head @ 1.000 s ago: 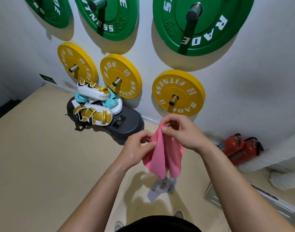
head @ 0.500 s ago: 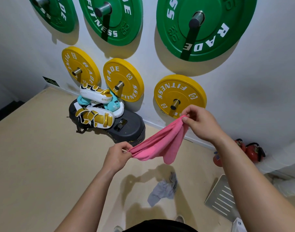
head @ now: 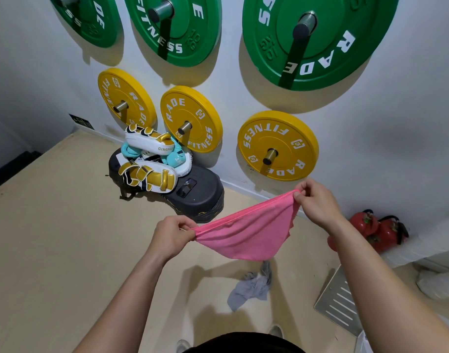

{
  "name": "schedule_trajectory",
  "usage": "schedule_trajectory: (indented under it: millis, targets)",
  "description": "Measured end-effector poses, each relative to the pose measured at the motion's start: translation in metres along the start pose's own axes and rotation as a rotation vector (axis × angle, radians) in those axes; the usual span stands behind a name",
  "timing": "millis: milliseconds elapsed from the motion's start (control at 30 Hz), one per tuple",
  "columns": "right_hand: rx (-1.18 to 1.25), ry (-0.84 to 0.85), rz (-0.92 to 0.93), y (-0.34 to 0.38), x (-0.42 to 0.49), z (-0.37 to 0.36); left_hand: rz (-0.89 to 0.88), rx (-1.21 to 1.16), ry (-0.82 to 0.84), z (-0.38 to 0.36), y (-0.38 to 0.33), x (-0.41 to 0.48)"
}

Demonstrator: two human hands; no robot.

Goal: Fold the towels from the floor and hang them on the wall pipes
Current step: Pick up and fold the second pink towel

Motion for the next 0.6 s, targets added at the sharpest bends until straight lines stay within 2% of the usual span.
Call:
schedule_trajectory:
  millis: [133, 300, 433, 600]
  targets:
    - [0.065, -0.022, -0.009, 0.001, -0.003, 0.007, -0.05, 0.106, 0.035, -0.009, -0.007, -0.002]
    - [0.087, -0.026, 0.008, 0.005, -0.002, 0.015, -0.197, 0.268, 0.106, -0.026, -0.022, -0.005]
    - [0.055, -0.042, 0.025, 0.0, -0.001, 0.021, -0.301, 0.313, 0.005, -0.021, -0.032, -0.003]
    - [0.06, -0.044, -0.057, -0.029, -0.005, 0.011, -0.334, 0.406, -0.098, -0.017, -0.038, 0.003]
Point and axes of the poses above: each hand's wrist, its own x-axis towards the middle knuckle, its own z-axis out of the back of the hand, y = z × x, the point moved 7 cm from there along x, towards the middle knuckle, and after that the axes turned 8 degrees about y, right-handed, at the moved point
